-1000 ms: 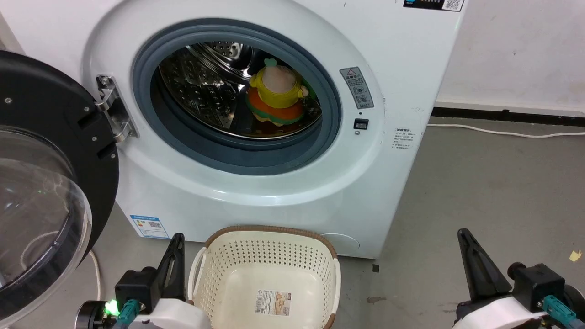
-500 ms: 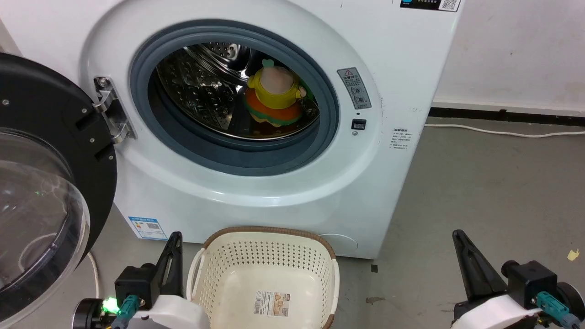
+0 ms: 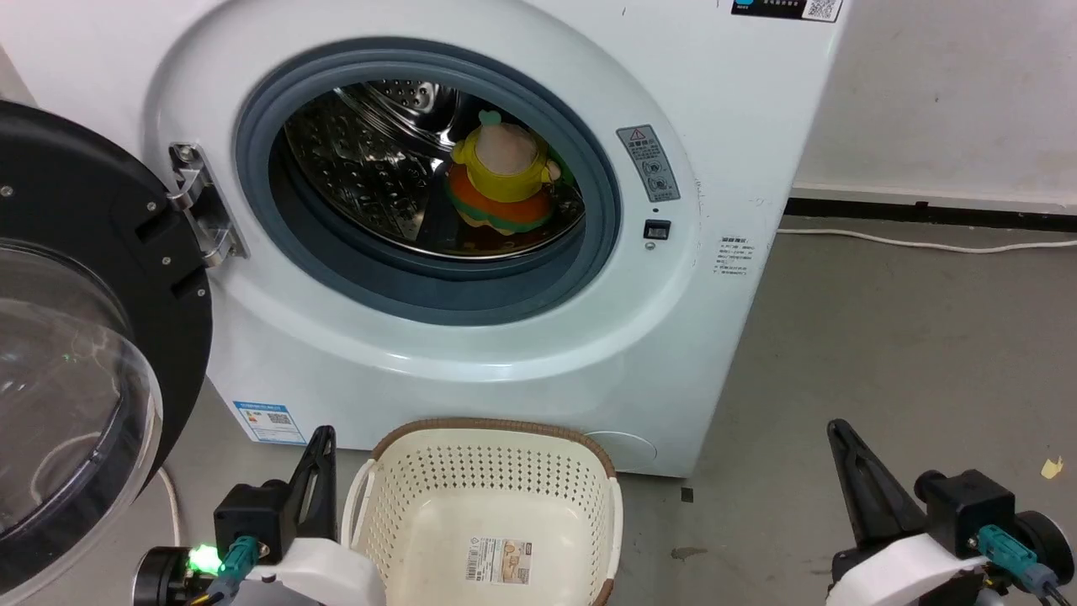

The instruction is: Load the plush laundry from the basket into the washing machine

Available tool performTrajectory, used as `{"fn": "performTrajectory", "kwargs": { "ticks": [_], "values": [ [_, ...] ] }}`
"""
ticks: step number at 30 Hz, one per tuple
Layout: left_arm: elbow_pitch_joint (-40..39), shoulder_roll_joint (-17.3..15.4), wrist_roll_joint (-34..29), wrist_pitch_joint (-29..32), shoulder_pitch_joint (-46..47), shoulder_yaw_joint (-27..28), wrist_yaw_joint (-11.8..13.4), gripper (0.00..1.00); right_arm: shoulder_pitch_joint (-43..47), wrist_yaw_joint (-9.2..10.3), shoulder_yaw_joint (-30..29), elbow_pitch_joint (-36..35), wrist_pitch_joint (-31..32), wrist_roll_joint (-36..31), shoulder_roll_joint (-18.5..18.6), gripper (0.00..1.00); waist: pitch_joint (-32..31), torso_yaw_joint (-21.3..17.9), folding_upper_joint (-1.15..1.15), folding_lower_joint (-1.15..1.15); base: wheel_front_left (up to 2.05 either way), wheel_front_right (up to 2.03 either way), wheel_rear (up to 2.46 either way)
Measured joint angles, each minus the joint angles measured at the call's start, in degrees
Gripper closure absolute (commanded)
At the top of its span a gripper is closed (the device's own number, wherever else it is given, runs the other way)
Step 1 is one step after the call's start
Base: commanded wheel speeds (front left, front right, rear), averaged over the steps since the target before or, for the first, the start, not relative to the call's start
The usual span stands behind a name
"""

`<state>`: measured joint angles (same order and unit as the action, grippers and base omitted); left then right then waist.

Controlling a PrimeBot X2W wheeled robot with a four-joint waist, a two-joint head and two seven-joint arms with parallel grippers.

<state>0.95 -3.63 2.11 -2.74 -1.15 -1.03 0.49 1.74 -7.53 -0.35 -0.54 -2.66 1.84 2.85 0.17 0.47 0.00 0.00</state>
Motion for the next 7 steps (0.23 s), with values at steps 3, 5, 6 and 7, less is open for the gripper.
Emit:
{"fn": "performTrajectory", "kwargs": {
  "ticks": [3,5,6,7],
  "values": [
    [-0.1,0.2,0.0,0.3,0.0,0.1,-0.1,1.0,0.0,-0.01,0.1,0.0,0.1,-0.4,0.0,1.0,0.0,-0.1,0.0,0.0,0.0,0.0,0.0],
    [-0.2,0.3,-0.2,0.7,0.0,0.1,-0.1,1.0,-0.2,0.0,0.1,0.1,0.6,-0.4,0.0,1.0,0.0,-0.1,0.0,0.0,0.0,0.0,0.0],
    [-0.2,0.3,-0.5,0.7,0.0,0.2,-0.1,1.0,-0.2,-0.01,0.1,0.1,0.6,-0.4,0.0,1.0,0.0,-0.1,0.0,0.0,0.0,0.0,0.0],
    [-0.2,0.3,-0.5,0.8,0.0,0.2,-0.1,1.0,-0.3,-0.01,0.1,0.1,0.6,-0.5,0.0,1.0,-0.1,-0.1,0.0,0.0,0.0,0.0,0.0]
  ]
}}
